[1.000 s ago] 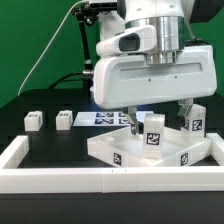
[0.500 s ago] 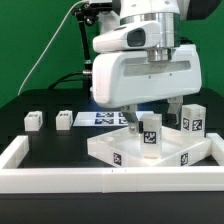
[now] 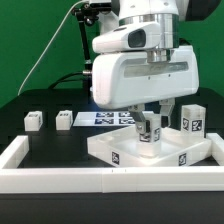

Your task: Assemble square table

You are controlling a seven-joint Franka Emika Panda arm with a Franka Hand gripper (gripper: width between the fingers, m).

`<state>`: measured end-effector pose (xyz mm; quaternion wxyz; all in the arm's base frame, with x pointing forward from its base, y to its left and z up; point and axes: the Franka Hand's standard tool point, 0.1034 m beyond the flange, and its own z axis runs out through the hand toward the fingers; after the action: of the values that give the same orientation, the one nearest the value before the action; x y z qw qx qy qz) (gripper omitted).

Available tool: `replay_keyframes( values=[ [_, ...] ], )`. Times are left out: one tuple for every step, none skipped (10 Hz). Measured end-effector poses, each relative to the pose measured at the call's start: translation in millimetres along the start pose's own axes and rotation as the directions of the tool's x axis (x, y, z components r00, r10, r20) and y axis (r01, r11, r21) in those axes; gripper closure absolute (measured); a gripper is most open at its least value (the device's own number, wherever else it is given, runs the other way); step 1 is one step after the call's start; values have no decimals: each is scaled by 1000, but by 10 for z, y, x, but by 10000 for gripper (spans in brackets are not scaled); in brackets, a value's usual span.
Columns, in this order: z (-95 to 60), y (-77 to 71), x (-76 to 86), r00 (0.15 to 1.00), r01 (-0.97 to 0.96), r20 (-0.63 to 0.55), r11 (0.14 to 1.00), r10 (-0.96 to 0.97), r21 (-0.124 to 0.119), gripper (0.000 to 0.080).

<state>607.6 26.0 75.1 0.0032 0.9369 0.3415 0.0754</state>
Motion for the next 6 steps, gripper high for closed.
replay_keyframes(
  values=[
    [0, 0, 0, 1000, 0, 0, 1000, 0, 0, 511],
    [1, 0, 0, 1000, -7, 0, 1000, 7, 0, 511],
    [1, 0, 0, 1000, -25, 0, 1000, 25, 0, 511],
    [1, 0, 0, 1000, -25, 0, 1000, 25, 0, 511],
    [1, -4, 3, 997, -77, -1, 997, 77, 2, 511],
    [1, -6, 5, 986, -166, -1, 986, 166, 2, 511]
  ],
)
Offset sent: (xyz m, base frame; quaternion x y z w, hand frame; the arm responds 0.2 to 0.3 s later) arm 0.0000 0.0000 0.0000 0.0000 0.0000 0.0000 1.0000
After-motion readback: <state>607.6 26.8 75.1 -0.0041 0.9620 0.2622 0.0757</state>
